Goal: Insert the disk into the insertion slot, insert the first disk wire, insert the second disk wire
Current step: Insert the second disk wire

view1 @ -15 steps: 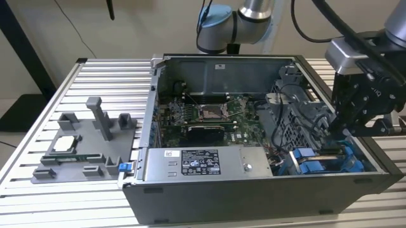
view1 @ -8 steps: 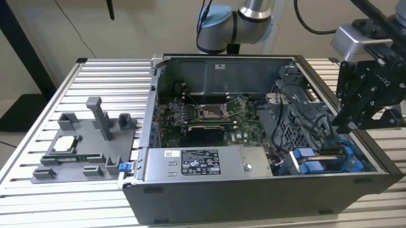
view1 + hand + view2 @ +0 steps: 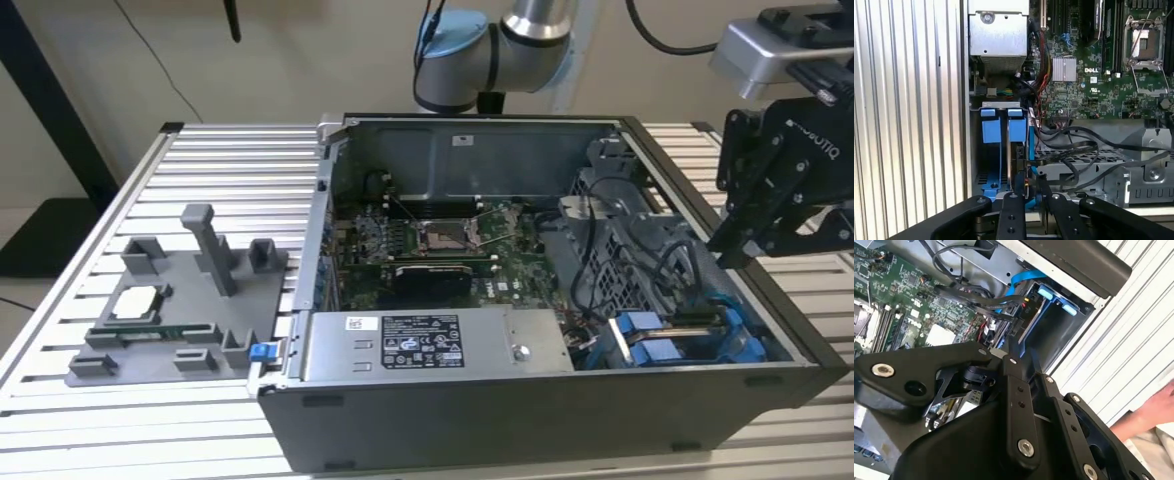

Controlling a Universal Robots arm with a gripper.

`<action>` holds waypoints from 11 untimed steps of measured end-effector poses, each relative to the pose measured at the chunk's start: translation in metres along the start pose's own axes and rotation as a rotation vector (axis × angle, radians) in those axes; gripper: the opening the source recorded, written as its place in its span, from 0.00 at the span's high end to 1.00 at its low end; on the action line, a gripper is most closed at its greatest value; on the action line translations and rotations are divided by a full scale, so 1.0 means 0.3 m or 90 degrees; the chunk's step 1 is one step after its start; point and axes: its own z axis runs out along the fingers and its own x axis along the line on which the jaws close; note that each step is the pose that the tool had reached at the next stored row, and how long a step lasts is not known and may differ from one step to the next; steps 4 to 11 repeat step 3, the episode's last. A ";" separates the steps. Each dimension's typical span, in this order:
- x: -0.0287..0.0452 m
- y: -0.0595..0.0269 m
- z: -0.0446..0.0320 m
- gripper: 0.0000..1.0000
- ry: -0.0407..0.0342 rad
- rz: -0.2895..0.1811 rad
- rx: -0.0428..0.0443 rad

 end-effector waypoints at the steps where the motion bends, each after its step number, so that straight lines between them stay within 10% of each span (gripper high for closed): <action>1: 0.000 0.000 0.000 0.00 0.0000 0.000 0.0000; 11: 0.000 0.000 -0.001 0.00 0.0000 0.000 0.0000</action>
